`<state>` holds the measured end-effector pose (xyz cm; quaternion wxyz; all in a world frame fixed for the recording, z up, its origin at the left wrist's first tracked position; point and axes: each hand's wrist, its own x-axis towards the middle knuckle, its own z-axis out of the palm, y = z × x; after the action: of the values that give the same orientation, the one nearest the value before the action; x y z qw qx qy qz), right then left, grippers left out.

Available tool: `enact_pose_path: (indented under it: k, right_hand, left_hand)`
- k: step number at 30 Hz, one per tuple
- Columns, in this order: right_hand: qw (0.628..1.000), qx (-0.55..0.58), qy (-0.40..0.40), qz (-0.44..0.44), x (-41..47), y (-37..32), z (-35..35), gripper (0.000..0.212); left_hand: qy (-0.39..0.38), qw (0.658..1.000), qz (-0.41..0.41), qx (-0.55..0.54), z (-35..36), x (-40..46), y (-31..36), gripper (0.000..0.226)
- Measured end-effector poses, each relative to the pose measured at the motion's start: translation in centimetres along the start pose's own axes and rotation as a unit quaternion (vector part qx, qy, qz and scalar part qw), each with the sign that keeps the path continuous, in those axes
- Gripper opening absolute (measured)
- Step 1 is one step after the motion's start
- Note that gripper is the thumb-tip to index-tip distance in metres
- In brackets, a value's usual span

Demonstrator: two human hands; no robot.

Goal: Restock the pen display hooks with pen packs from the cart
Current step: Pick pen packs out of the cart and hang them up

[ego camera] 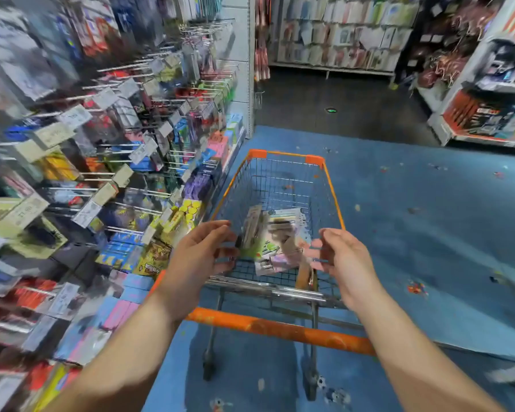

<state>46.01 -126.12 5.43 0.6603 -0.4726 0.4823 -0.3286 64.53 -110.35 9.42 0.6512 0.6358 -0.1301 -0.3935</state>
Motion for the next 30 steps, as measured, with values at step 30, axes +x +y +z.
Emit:
enact_pose_path:
  k: [30]
  right_hand:
    - [0.964, -0.061, 0.124, 0.229, 30.0, 14.9, 4.8, 0.029]
  left_hand:
    - [0.036, 0.934, -0.356, 0.01, 9.4, 34.4, -17.5, 0.019]
